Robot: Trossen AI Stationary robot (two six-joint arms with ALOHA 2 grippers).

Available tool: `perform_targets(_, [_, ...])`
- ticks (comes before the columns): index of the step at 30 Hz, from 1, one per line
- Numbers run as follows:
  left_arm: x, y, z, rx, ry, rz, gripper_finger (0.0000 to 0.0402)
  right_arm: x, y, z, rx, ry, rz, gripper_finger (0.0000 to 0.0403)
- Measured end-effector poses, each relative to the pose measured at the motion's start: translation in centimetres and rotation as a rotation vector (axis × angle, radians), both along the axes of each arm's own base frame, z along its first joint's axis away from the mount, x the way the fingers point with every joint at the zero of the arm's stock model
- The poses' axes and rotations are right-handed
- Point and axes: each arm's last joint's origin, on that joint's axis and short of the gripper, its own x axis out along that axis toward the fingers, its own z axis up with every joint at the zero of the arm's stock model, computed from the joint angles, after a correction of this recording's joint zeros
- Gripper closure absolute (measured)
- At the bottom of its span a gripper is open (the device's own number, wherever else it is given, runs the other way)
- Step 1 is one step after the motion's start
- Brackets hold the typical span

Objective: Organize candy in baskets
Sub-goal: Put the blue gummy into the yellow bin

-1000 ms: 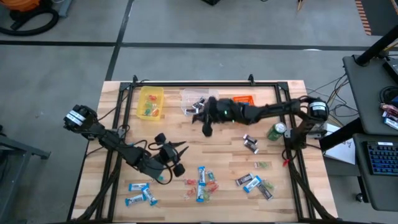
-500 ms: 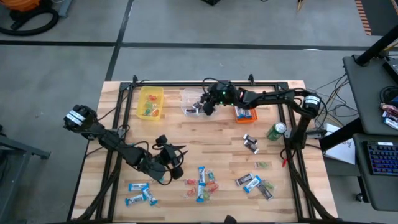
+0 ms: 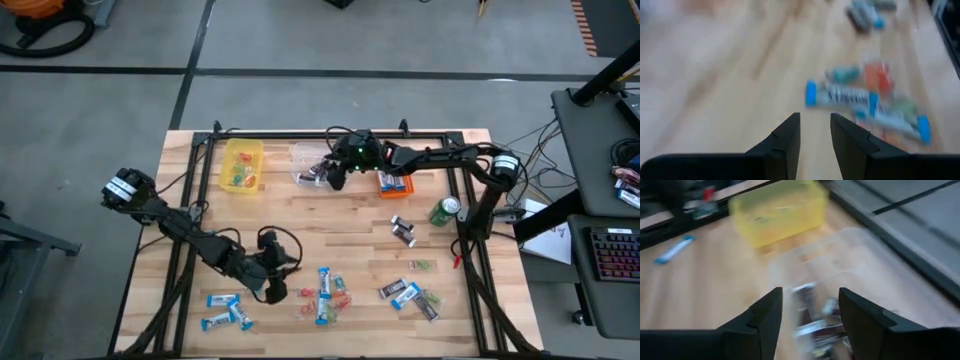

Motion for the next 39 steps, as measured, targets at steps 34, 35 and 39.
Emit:
perform_targets(34, [-5.3, -6.9, 0.2, 0.116, 0.695, -0.081, 0.0206, -0.8, 14.8, -0.6, 0.207, 0.362, 0.481, 0.0231])
perform_targets(35, [-5.2, -7.0, -0.2, 0.120, 0.703, -0.072, 0.0206, -0.8, 15.1, -0.7, 0.211, 0.374, 0.487, 0.0231])
perform_targets(39, [-5.0, -7.2, -1.3, 0.133, 0.725, -0.051, 0.0206, -1.1, 16.3, -0.8, 0.221, 0.405, 0.510, 0.0232])
